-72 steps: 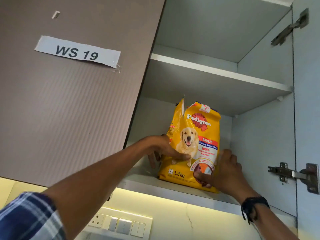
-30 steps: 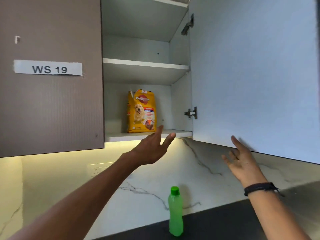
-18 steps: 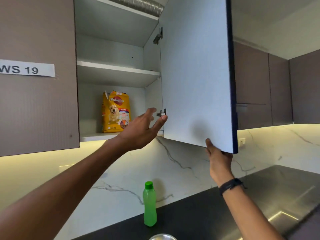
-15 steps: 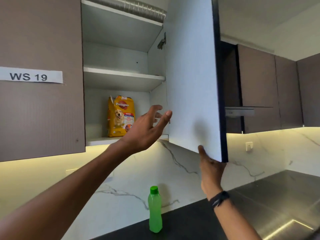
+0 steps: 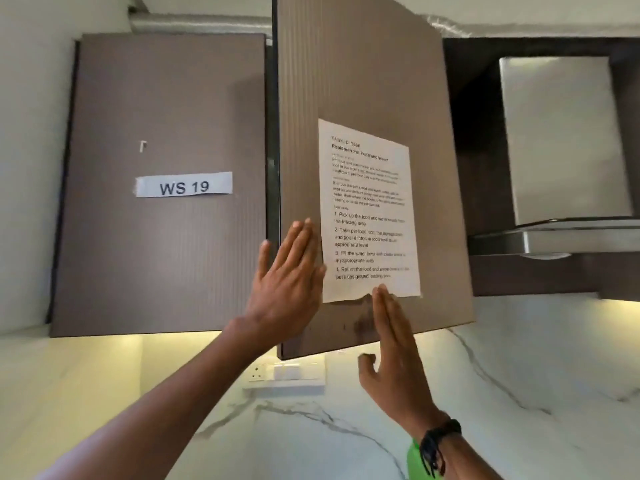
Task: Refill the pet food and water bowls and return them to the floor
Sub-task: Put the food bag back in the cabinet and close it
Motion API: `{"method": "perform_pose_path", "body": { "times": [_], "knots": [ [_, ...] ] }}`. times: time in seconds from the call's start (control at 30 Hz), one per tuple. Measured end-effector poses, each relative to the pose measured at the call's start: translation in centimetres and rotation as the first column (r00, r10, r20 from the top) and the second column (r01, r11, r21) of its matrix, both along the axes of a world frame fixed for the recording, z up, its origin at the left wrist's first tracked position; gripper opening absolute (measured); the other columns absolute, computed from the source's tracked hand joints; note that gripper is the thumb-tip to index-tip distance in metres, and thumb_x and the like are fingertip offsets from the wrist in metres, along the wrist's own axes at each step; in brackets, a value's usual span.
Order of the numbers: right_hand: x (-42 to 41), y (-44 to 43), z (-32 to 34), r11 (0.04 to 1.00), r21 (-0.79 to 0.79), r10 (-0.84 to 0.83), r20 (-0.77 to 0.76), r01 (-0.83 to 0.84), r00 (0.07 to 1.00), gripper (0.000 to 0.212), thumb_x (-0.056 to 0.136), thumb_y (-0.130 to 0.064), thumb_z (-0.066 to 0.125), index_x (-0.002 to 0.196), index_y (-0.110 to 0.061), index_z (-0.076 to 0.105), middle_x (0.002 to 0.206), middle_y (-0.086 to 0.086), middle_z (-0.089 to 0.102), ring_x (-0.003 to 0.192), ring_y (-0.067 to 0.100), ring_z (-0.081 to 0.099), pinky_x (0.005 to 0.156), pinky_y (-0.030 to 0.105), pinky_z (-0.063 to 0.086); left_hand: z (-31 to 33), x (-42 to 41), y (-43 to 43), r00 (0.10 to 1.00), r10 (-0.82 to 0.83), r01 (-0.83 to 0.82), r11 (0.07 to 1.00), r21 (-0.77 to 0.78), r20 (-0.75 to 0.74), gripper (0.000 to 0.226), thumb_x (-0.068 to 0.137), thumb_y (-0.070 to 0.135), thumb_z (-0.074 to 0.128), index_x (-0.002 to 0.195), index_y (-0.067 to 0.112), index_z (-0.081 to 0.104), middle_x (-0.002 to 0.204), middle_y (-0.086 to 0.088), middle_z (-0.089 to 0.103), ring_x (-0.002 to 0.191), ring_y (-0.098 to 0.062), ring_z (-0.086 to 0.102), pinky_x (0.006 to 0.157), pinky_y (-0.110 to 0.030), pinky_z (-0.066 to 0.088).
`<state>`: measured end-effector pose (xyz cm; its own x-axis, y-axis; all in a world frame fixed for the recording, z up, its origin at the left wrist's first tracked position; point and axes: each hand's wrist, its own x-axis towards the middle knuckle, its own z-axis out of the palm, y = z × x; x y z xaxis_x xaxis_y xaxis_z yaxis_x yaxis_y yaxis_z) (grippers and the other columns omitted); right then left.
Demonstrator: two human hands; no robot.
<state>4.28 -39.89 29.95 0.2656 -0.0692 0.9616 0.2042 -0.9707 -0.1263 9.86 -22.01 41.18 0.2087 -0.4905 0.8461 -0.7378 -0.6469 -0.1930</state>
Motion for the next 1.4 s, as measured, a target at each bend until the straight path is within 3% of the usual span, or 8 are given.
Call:
{"method": "perform_pose_path", "body": {
  "times": [0.07, 0.23, 0.33, 0.43, 0.53, 0.73, 1.03, 1.4],
  "knots": [
    [2.4, -1.3, 1.0, 1.0, -0.022, -0.021, -0.036, 0.021, 0.999, 0.096, 0.076, -0.006, 0.067, 0.156, -0.006, 0.013, 0.165, 0.007, 0.009, 0.152, 0.02, 0.006, 0.119, 0.048, 0.026, -1.1, 3.7, 0.0, 0.982, 0.146, -0.154, 0.987, 0.052, 0.122, 0.065, 0.105, 0.034, 0.021, 0.15, 0.018, -0.023, 0.157, -0.001, -0.033, 0.144, -0.019, -0.032, 0.119, -0.058, -0.003],
    [6.9, -4.5, 1.6, 0.98, -0.161, -0.145, -0.148, 0.121, 0.978, 0.106, 0.071, -0.021, 0.068, 0.156, -0.008, 0.008, 0.165, 0.012, 0.001, 0.153, 0.025, -0.001, 0.122, 0.05, 0.016, -1.6, 8.3, -1.1, 0.956, 0.202, -0.204, 0.979, -0.015, 0.211, 0.064, 0.103, 0.032, 0.029, 0.156, 0.011, -0.001, 0.165, -0.006, -0.009, 0.152, -0.024, -0.009, 0.117, -0.064, 0.003],
    [9.2, -5.7, 1.0, 0.95, -0.253, -0.221, -0.143, 0.18, 0.965, 0.113, 0.06, -0.011, 0.071, 0.157, -0.014, 0.013, 0.165, 0.015, 0.004, 0.152, 0.032, 0.002, 0.12, 0.052, 0.017, -1.7, 10.7, -1.4, 0.945, 0.255, -0.259, 0.966, -0.011, 0.204, 0.061, 0.103, 0.036, 0.02, 0.157, 0.012, 0.003, 0.166, -0.007, -0.003, 0.152, -0.025, -0.002, 0.117, -0.064, 0.008],
    [11.2, -6.6, 1.1, 0.931, -0.298, -0.247, -0.083, 0.212, 0.966, 0.111, 0.058, -0.002, 0.07, 0.156, -0.016, 0.02, 0.164, 0.017, 0.008, 0.151, 0.035, 0.007, 0.118, 0.055, 0.021, -1.9, 12.7, -2.1, 0.948, 0.266, -0.268, 0.963, -0.01, 0.174, 0.063, 0.101, 0.033, 0.028, 0.156, 0.013, 0.004, 0.165, -0.006, 0.002, 0.152, -0.027, 0.003, 0.117, -0.063, 0.012],
    [12.7, -7.0, 1.0, 0.915, -0.316, -0.28, -0.055, 0.249, 0.958, 0.108, 0.058, 0.001, 0.07, 0.155, -0.015, 0.025, 0.163, 0.018, 0.013, 0.15, 0.037, 0.013, 0.117, 0.056, 0.025, -2.0, 14.6, -3.0, 0.96, 0.261, -0.26, 0.965, -0.029, 0.096, 0.064, 0.103, 0.029, 0.034, 0.154, 0.018, -0.004, 0.165, -0.002, -0.004, 0.152, -0.025, -0.003, 0.12, -0.056, 0.008],
    [14.9, -7.8, 1.0, 0.895, -0.333, -0.324, -0.03, 0.296, 0.946, 0.106, 0.056, 0.007, 0.066, 0.153, -0.014, 0.029, 0.162, 0.018, 0.015, 0.15, 0.037, 0.015, 0.117, 0.056, 0.025, -2.8, 17.9, -4.7, 0.976, 0.218, -0.219, 0.972, -0.081, -0.028, 0.056, 0.106, 0.032, 0.019, 0.153, 0.025, -0.012, 0.163, 0.005, -0.014, 0.151, -0.017, -0.014, 0.123, -0.047, -0.002],
    [16.5, -8.5, 0.7, 0.843, -0.367, -0.415, 0.018, 0.392, 0.91, 0.105, 0.06, 0.018, 0.055, 0.155, -0.012, 0.022, 0.164, 0.018, 0.008, 0.151, 0.036, 0.007, 0.119, 0.054, 0.018, -3.8, 19.8, -5.1, 0.98, 0.195, -0.192, 0.978, -0.087, 0.028, 0.057, 0.107, 0.028, 0.025, 0.154, 0.019, -0.005, 0.164, -0.001, -0.011, 0.151, -0.021, -0.01, 0.123, -0.045, 0.001],
    [14.4, -6.1, -5.3, 0.918, -0.233, -0.373, -0.238, 0.32, 0.897, 0.115, 0.059, 0.008, 0.065, 0.157, -0.014, 0.009, 0.165, 0.013, 0.001, 0.152, 0.031, 0.003, 0.12, 0.053, 0.017, -8.7, 17.8, -5.0, 0.999, 0.014, -0.016, 0.999, -0.045, -0.047, 0.061, 0.104, 0.042, 0.025, 0.157, 0.018, 0.006, 0.165, 0.0, -0.001, 0.152, -0.017, -0.004, 0.124, -0.039, 0.006]
  ]
}}
